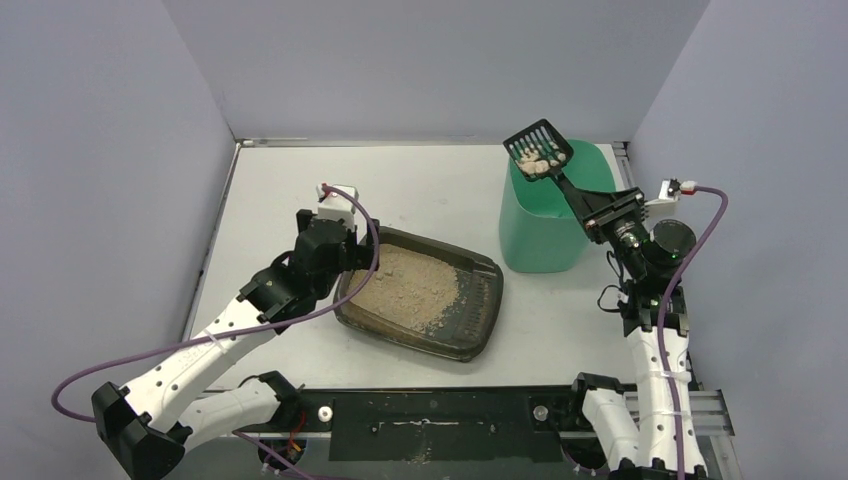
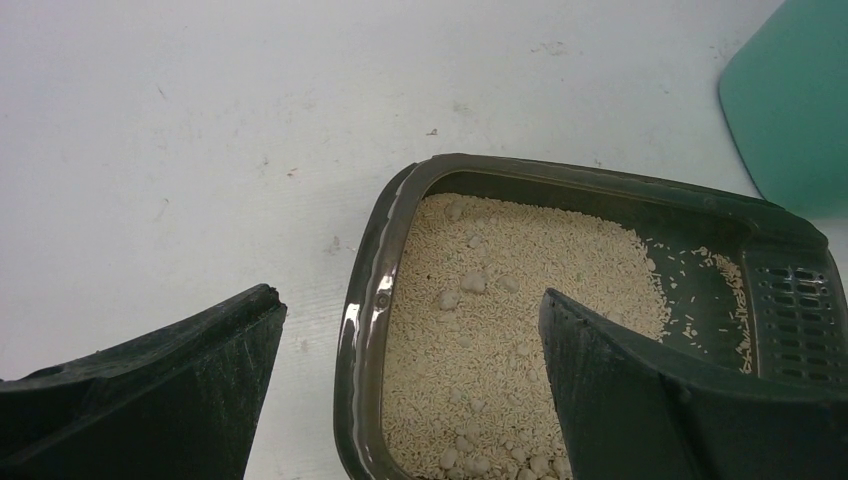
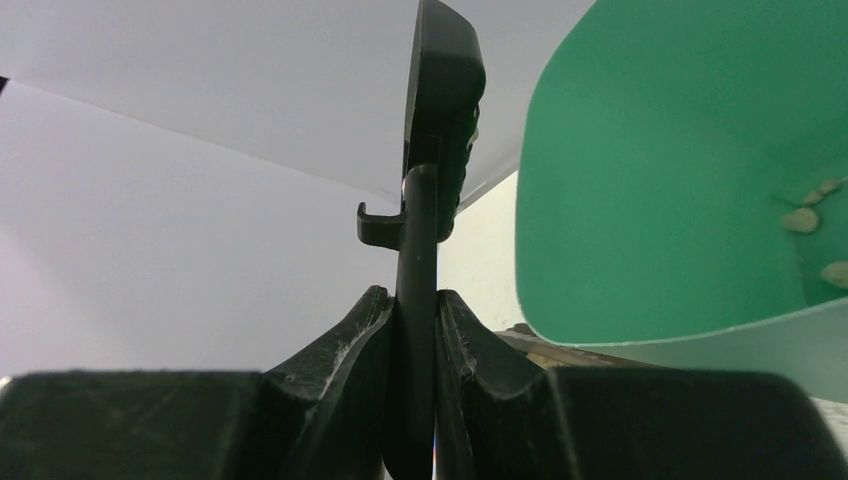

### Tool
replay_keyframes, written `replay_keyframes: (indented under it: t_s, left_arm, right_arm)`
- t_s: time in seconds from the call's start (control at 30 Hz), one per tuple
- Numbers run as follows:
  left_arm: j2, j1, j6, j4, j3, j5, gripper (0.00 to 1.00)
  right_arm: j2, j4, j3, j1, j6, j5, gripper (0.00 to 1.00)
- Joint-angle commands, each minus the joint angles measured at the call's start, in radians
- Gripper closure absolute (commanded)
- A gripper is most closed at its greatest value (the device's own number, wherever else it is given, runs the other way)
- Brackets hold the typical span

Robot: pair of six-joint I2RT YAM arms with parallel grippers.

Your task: Clean the litter box

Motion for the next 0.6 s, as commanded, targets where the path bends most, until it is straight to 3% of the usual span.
replay_keyframes:
  t_s: [0.0, 0.27, 0.57]
  left_arm:
    - [-0.033, -0.028, -0.002, 0.036, 0.007, -0.004, 0.03]
    - [-0.054, -0.053, -0.002, 0.032, 0.006, -0.012, 0.03]
    - [-0.067, -0.059, 0.002, 0.03, 0.007, -0.017, 0.03]
  right_arm:
    - [-0.026, -0.162, 0.105, -0.008, -0.173, 0.113, 1.0]
    - [0.018, -0.469, 0.296, -0.008, -0.484, 0.301, 1.0]
    - [0.118, -0.715, 0.473, -0.008, -0.825, 0.359, 1.0]
